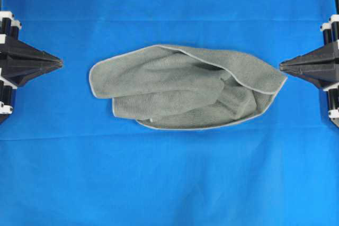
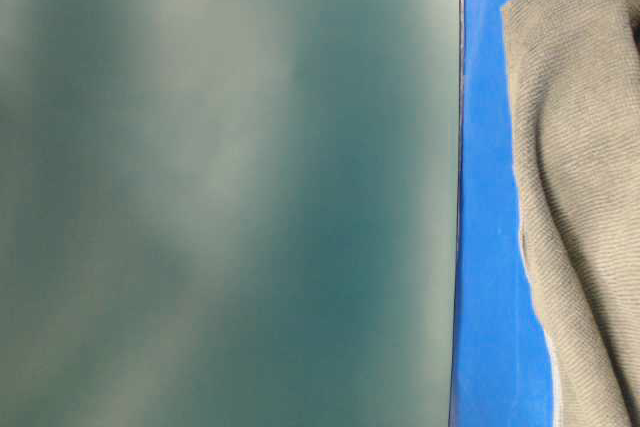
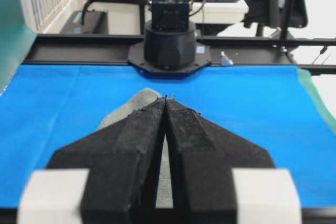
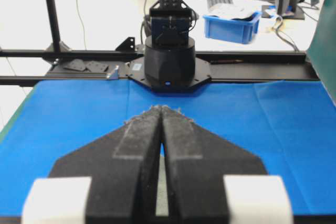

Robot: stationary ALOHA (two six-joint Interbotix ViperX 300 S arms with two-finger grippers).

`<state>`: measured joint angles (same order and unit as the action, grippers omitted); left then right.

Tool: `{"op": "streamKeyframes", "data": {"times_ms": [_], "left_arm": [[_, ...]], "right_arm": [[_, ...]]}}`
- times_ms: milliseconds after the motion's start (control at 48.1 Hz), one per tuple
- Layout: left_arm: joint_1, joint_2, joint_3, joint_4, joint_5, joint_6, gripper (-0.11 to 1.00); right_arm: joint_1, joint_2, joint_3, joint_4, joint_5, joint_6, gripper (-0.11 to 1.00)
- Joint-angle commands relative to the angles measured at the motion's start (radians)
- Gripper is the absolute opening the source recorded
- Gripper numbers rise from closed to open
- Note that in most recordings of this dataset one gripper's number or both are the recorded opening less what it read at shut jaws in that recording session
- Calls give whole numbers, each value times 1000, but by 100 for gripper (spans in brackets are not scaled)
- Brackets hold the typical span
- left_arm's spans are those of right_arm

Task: Fold a large towel.
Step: 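Grasp the near corners of the grey towel with both grippers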

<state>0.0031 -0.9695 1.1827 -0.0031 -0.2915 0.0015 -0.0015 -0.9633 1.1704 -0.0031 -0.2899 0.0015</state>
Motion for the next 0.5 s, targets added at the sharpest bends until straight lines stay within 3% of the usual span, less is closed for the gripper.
{"op": "streamKeyframes", "data": {"times_ms": [0, 208, 333, 478], "left_arm": [[0, 29, -34, -43, 55, -20, 0], [5, 98, -41, -44, 170, -66, 0], [25, 161, -38, -44, 204, -109, 0], [74, 265, -38, -44, 218, -153, 0]], "right_arm": [[0, 15, -21, 5, 5, 5, 0], [0, 46, -97, 9, 293, 31, 0], [-6, 71, -114, 11, 448, 87, 0], [-21, 109, -107, 11, 551, 173, 0]]}}
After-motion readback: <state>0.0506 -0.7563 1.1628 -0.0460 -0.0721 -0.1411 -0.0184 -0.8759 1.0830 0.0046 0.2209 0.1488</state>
